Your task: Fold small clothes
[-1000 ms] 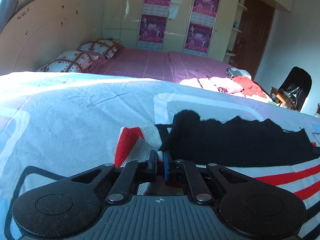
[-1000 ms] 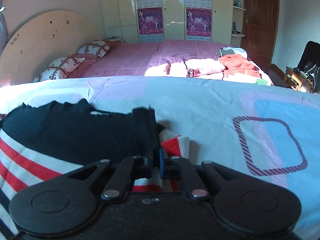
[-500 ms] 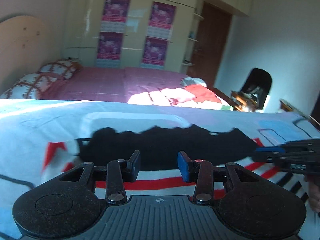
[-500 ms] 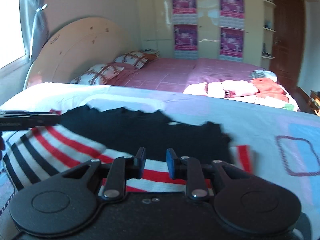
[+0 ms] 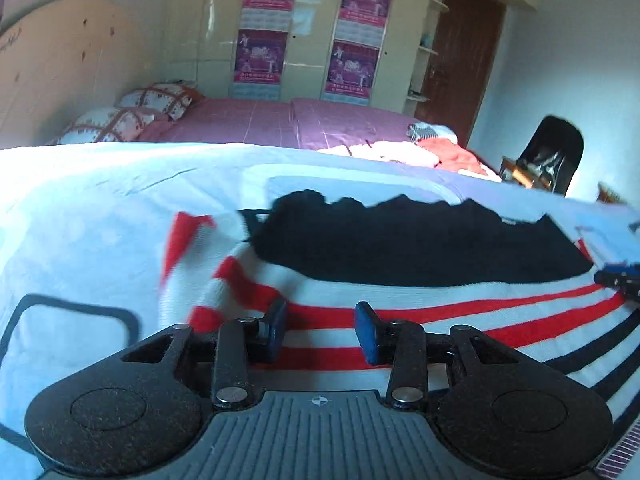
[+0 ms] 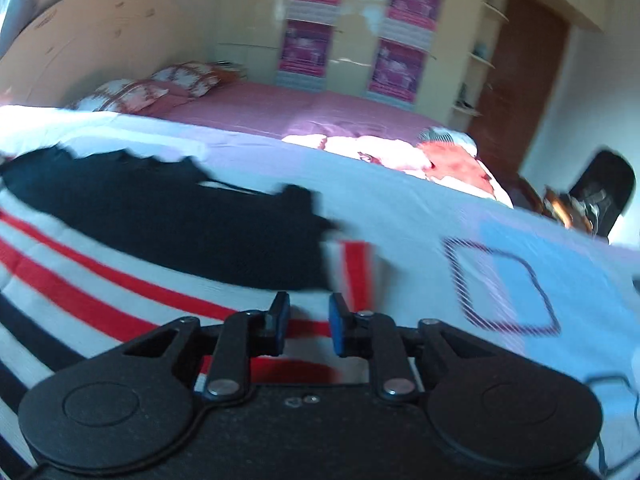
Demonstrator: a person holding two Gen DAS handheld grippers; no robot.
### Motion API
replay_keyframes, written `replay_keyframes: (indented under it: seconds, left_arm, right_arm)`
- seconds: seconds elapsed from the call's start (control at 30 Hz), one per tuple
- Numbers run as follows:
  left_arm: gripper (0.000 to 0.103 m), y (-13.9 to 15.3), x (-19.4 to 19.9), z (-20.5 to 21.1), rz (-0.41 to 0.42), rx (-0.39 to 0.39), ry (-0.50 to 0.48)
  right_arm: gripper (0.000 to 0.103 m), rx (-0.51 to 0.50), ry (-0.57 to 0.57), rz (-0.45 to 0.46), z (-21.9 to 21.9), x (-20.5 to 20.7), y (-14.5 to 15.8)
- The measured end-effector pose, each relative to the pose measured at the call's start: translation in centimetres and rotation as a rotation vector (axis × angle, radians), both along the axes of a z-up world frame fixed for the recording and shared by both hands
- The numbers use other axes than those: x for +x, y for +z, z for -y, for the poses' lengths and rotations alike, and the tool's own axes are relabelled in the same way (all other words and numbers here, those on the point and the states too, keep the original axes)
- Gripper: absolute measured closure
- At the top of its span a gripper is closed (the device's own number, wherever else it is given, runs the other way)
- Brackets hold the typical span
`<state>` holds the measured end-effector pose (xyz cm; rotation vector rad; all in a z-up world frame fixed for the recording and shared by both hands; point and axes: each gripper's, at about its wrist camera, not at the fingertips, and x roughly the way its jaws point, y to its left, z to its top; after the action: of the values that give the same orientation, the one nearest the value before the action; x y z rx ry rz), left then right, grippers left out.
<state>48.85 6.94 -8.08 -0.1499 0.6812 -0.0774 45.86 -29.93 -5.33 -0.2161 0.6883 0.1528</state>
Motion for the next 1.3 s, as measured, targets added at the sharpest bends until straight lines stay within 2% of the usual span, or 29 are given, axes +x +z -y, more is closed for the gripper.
replay_keyframes:
  seconds: [0.07, 0.17, 0.23, 0.27, 0.4, 0.43, 0.47, 0.53, 0.63, 0.7, 0.77, 0.87, 0.93, 1.0, 1.13, 1.17, 1.23, 1.3]
  left_arm:
    - [0.064, 0.4, 0.2, -0.3, -0.01, -0.001, 0.01]
    - [0.062, 1.7, -0.4, 1.4, 0.026, 0.02, 0.041]
    - [0.05, 2.4, -0.8, 3.5, 0.062, -0.007, -0.008]
    - [0.048, 2.7, -0.9, 4.9, 0.069, -0.006, -0.042]
    - [0.047, 2.0, -0.8, 10.2, 0.04, -0.016, -0.147]
    - [0.046, 1.6, -0.7, 11.2, 0.02, -0.008, -0.16]
    - [0.046, 1.1, -0.6, 11.9, -0.012, 0.023, -0.151]
    - [0.046, 0.4, -1.1, 11.7, -0.01, 0.042, -0.159]
    - [0.046, 0.9, -2.2, 9.8, -0.012, 0.067, -0.133]
    - [0.046, 1.1, -2.9, 7.1, -0.016, 0.084, -0.088]
    - [0.046, 0.8, -3.7, 3.8, -0.032, 0.098, -0.027]
    - [0.046, 0.8, -4.9, 0.6, -0.031, 0.028, 0.017]
    - [0.046, 1.5, -5.2, 1.3, -0.02, 0.034, 0.034]
    - [0.046, 2.1, -5.7, 2.9, 0.005, -0.012, -0.009]
    - [0.046, 1.7, -6.0, 8.1, 0.002, -0.007, -0.106]
    - [0.046, 1.4, -6.1, 9.2, -0.005, 0.004, -0.117]
    - [0.038, 0.9, -6.4, 10.7, -0.005, 0.06, -0.119]
    - [0.038, 0.6, -6.7, 11.3, -0.005, 0.125, -0.127]
  right_arm:
    - [0.071, 0.086, -0.02, -0.03, 1.7, 0.4, 0.3]
    - [0.075, 0.124, -0.019, 0.053, 0.8, -1.3, 2.1]
    - [0.075, 0.192, 0.06, 0.062, -1.0, -2.4, 3.0]
    - [0.075, 0.205, 0.106, 0.051, -2.5, -2.9, 3.1]
    - [0.077, 0.217, 0.279, -0.011, -8.9, -4.3, 2.3]
    - [0.076, 0.209, 0.305, -0.018, -10.0, -4.7, 2.0]
    - [0.08, 0.194, 0.331, -0.028, -10.9, -4.9, 1.7]
    - [0.074, 0.133, 0.331, -0.048, -11.6, -5.1, 0.8]
    - [0.075, 0.07, 0.304, -0.027, -9.8, -5.7, 0.5]
    - [0.075, 0.036, 0.208, -0.007, -7.3, -5.9, 0.7]
    - [0.074, 0.041, 0.108, -0.027, -3.7, -5.6, 0.5]
    - [0.076, 0.071, 0.051, -0.043, -0.9, -5.8, 0.5]
    - [0.075, 0.09, 0.043, -0.025, -1.8, -6.5, 1.4]
    - [0.075, 0.142, 0.106, 0.008, -3.6, -8.0, 2.4]
    - [0.075, 0.189, 0.249, -0.019, -9.1, -10.1, 2.4]
    - [0.075, 0.186, 0.274, -0.029, -10.5, -10.4, 2.2]
    - [0.075, 0.167, 0.309, -0.046, -12.5, -10.8, 1.7]
    - [0.076, 0.132, 0.306, -0.068, -13.3, -11.0, 0.9]
